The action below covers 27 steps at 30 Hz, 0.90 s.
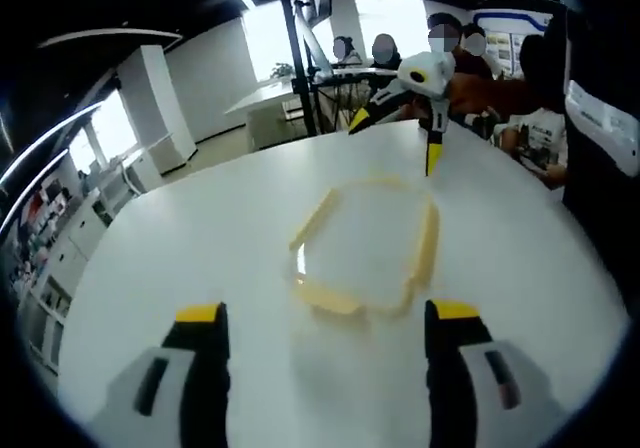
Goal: Snap each plastic latch of the storage box into its locked position after aligning the lid with the box until every specified latch is closed and the lid sits flush.
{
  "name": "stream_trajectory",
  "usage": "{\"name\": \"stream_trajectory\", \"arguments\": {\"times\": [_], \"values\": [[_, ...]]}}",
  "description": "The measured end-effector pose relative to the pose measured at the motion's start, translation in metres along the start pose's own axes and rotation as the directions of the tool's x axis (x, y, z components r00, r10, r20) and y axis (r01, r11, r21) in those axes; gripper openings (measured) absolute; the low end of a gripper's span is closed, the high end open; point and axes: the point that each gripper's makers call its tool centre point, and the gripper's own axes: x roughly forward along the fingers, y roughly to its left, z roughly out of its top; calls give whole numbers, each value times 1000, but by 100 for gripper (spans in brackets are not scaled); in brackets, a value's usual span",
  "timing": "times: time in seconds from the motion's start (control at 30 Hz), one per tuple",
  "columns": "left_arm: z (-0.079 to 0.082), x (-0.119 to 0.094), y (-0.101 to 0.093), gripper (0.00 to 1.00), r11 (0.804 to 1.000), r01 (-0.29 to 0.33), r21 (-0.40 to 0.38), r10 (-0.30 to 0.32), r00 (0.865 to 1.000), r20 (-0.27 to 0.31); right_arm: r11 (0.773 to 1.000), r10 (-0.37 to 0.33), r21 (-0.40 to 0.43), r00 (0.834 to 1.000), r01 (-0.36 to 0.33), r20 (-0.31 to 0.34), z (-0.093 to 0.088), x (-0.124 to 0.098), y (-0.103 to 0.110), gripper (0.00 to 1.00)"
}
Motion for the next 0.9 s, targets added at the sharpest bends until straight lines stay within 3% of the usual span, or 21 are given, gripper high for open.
{"name": "stream_trajectory", "arguments": {"times": [0.33, 0.47, 0.9], "values": [[-7, 19, 0, 77, 994, 90, 59, -85, 993, -82, 998, 60, -32, 997, -62, -52, -7, 9, 3, 85], [-14, 26, -1, 74, 986, 133, 103, -118, 983, -140, 995, 85, -44, 993, -88, -76, -9, 11, 6, 84], [-22, 46, -5, 69, 956, 239, 169, -191, 948, -256, 983, 162, -56, 972, -174, -172, -19, 18, 12, 80]]}}
